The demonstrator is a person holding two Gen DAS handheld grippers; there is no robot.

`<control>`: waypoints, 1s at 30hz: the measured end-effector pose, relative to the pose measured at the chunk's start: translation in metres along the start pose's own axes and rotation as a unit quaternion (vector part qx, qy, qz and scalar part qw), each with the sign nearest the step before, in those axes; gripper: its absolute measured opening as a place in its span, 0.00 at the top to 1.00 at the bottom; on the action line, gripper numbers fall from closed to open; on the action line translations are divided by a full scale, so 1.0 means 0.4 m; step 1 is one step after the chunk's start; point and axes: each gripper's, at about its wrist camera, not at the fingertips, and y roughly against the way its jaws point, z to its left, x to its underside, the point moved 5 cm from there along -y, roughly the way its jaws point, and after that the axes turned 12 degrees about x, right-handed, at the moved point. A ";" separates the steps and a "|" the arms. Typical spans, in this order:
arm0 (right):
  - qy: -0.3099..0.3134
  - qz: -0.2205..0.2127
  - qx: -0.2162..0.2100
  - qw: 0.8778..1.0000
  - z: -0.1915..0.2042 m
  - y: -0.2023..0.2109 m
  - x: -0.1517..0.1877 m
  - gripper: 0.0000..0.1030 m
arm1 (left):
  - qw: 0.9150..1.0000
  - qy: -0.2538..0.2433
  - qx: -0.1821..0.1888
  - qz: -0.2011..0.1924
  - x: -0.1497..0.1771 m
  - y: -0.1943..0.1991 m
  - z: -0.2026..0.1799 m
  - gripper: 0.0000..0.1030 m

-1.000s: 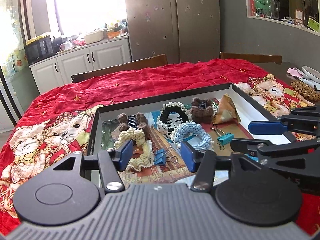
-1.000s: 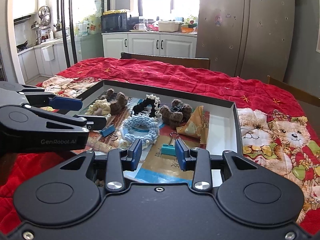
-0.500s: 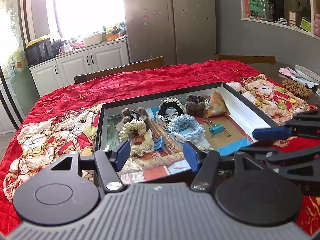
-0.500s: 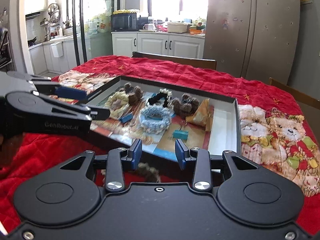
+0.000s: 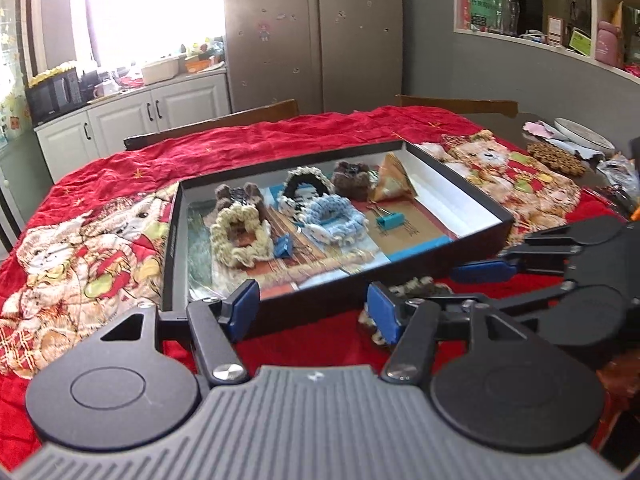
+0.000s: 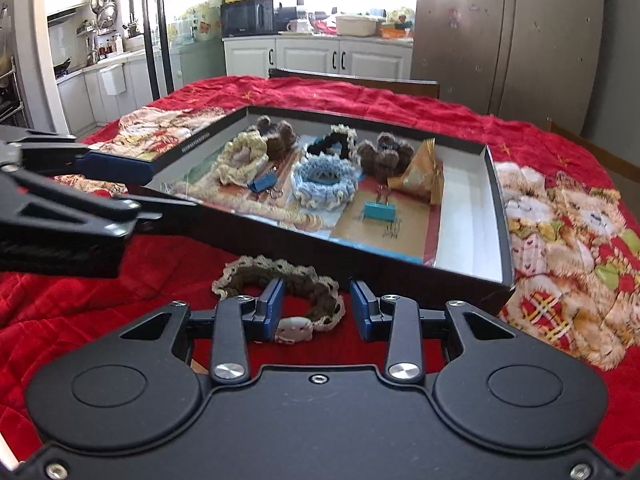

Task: Organize objects
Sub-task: 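Grasp lace scrunchie with right tool while left tool grasps tan paper packet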

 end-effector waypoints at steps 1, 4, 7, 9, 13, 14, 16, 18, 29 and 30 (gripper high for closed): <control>-0.001 0.003 -0.002 1.000 0.000 -0.005 0.001 0.66 | 1.000 -0.001 0.001 0.000 0.003 0.002 -0.003 0.30; -0.003 0.008 -0.004 1.000 0.003 -0.015 0.010 0.66 | 1.000 0.000 0.006 -0.001 0.008 0.007 -0.008 0.29; -0.011 0.009 -0.004 1.000 0.000 -0.022 0.011 0.68 | 1.000 0.000 0.009 0.000 0.012 0.009 -0.012 0.29; -0.018 0.010 -0.002 1.000 -0.002 -0.027 0.010 0.68 | 1.000 -0.001 0.011 0.001 0.016 0.012 -0.015 0.29; -0.015 0.017 0.014 1.000 -0.004 -0.044 0.015 0.75 | 1.000 -0.003 0.020 0.000 0.023 0.024 -0.024 0.29; -0.013 0.015 0.016 1.000 -0.004 -0.045 0.015 0.77 | 1.000 -0.003 0.023 0.000 0.025 0.026 -0.026 0.29; -0.006 0.012 0.022 1.000 -0.002 -0.043 0.015 0.82 | 1.000 -0.006 0.029 0.003 0.027 0.028 -0.031 0.29; -0.004 0.011 0.028 1.000 -0.003 -0.039 0.017 0.86 | 0.999 -0.007 0.035 0.006 0.030 0.029 -0.037 0.29; 0.001 0.010 0.052 0.999 -0.042 0.021 0.055 0.89 | 0.997 -0.014 0.071 0.022 0.055 0.030 -0.075 0.29; 0.000 0.011 0.054 0.998 -0.049 0.029 0.061 0.89 | 0.997 -0.016 0.072 0.024 0.057 0.030 -0.079 0.29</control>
